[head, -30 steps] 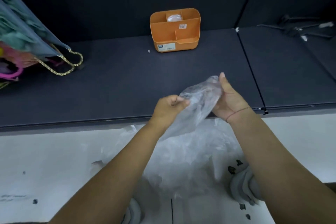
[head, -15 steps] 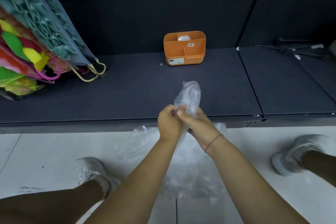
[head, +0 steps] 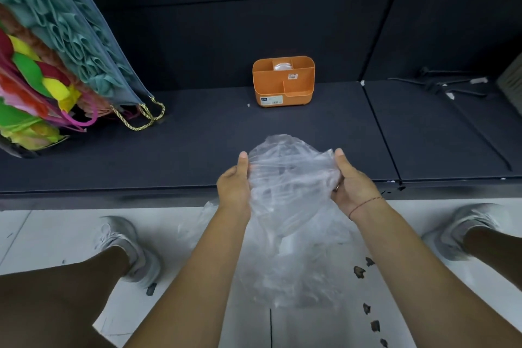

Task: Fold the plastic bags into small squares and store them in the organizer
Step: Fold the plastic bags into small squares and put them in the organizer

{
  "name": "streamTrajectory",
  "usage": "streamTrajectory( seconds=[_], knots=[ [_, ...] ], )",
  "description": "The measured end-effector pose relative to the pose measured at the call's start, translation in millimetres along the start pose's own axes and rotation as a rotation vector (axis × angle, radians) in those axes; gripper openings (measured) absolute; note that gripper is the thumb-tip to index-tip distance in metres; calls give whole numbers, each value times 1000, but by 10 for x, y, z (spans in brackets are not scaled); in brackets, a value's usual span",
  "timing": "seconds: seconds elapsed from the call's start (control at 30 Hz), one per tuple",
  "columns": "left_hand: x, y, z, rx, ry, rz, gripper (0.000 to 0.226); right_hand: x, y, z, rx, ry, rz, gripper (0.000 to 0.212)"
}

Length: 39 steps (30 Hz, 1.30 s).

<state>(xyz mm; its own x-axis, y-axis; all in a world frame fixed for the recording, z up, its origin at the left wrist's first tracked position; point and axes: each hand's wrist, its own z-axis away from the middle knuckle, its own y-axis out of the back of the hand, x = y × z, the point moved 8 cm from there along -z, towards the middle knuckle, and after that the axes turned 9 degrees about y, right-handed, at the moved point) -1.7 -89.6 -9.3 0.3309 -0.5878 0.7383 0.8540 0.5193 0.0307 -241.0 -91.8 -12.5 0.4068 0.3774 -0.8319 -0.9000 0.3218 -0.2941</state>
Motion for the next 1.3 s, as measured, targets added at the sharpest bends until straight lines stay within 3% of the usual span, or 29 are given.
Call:
streamTrajectory(
  seconds=[0.07,0.17,0.23,0.3,0.37,0.47,0.57,0.7,0.83,0.9,1.0,1.1,1.3],
  knots=[
    [44,27,-12,9,-6,-2,46,-45,-1,25,1,-5,-38,44],
    [83,36,7,0,4,30,43,-75,58,19,45,47,-2,33],
    [103,10,49,-27,11,56,37,-179,44,42,49,138,133,35],
    [111,-35,83,-53,16,68,34,-198,-11,68,35,186,264,51],
    [103,-81,110,-74,23,71,34,-74,-117,165,16,87,286,71],
    [44,-147,128,-92,40,35,35,272,-283,276,-84,-114,302,71],
    [-104,-157,111,-105,82,-2,35,376,-254,267,-31,-89,299,35],
    [-259,-55,19,-36,146,-9,36,158,-123,205,33,129,243,10],
    [-31,133,-16,191,-260,-256,38,-82,-102,197,-100,328,488,12],
    [93,-38,65,46,-403,-399,56,-106,-150,217,-180,373,577,22],
    [152,-353,180,-239,-457,-461,74,-30,-267,284,-288,391,644,25],
    [158,-444,204,-344,-385,-379,59,66,-374,353,-365,388,666,24],
    [125,-361,85,-322,-291,-256,16,115,-351,383,-377,376,621,28]
  ],
)
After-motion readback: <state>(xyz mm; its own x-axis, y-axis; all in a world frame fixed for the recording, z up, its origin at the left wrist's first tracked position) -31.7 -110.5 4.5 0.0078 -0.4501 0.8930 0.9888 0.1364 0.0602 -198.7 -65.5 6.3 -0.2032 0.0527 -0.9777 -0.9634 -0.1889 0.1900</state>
